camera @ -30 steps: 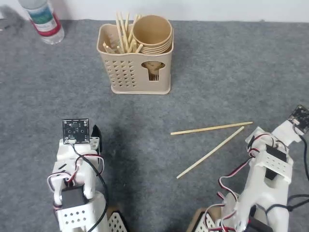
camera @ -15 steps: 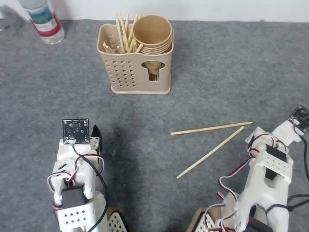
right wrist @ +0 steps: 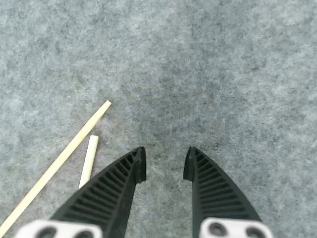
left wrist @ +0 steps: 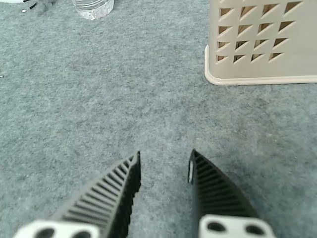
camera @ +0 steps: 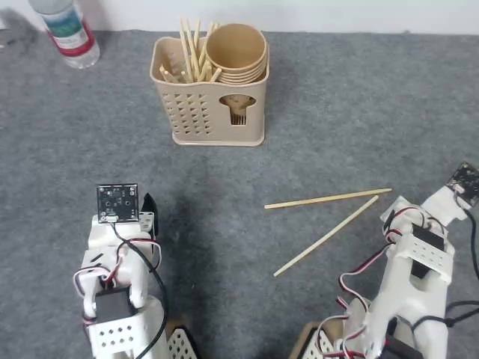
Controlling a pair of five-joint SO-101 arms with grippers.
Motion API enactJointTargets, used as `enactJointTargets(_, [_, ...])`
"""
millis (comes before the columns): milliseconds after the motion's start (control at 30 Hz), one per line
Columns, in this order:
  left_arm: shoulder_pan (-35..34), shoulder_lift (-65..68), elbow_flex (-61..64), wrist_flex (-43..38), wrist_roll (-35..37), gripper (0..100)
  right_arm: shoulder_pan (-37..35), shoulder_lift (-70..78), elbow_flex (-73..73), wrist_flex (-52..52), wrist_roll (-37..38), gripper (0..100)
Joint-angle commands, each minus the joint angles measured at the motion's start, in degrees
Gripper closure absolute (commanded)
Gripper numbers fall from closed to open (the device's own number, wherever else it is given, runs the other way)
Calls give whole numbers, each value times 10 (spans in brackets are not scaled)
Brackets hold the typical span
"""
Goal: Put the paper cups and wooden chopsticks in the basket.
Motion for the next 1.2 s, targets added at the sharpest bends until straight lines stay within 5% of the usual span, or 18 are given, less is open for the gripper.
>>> enactJointTargets(0, [4, -8, -2, 4, -4, 852, -2, -15, -17, -6, 9, 855])
enactJointTargets(167, [4, -8, -2, 13, -4, 852, -5, -18, -16, 2, 106, 854])
enactJointTargets(1000, [8, -11, -2, 11, -4, 852, -14, -19, -18, 12, 114, 854])
enactJointTargets(1167, [8, -11, -2, 12, -4, 852, -62, -19, -40, 51, 180, 854])
